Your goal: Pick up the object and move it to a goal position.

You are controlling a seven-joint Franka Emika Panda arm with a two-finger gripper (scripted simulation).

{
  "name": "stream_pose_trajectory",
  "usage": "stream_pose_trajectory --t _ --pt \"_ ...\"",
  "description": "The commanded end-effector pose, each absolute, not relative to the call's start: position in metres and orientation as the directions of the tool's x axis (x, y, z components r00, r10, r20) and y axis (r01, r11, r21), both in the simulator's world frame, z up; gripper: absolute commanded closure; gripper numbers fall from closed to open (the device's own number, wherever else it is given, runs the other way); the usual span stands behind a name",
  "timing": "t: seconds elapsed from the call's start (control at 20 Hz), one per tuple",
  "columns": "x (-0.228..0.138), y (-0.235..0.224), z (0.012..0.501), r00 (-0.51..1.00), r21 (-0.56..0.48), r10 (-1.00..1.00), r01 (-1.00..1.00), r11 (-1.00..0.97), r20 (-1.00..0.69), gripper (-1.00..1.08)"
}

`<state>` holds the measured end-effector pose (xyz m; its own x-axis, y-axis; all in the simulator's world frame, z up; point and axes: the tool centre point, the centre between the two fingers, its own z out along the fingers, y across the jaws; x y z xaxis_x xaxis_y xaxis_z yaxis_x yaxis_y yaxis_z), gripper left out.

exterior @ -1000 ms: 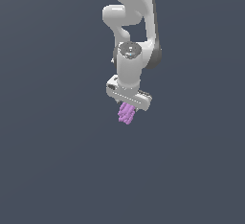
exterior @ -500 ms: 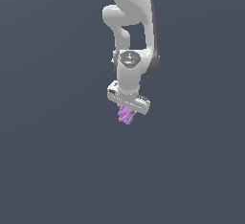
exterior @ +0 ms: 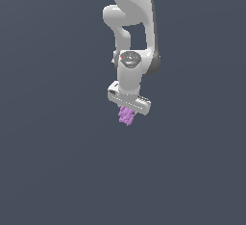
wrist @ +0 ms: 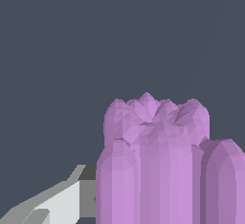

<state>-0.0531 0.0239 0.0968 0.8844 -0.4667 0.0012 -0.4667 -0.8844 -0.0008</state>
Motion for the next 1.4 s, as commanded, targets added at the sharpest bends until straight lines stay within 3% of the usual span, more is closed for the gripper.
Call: stream_pose_trajectory --t 0.0,0.45,1.35 --pt "-0.053 0.024 0.097 0.884 -0.001 -0.467 -0.467 -0.884 0.001 1.08" --pt "-0.049 0.024 0.126 0.884 -0.001 -0.467 -0.467 -0.884 0.001 1.08" --pt "-0.024 0.024 0.258 0.884 0.000 -0.467 -0.467 -0.884 0.000 1.08"
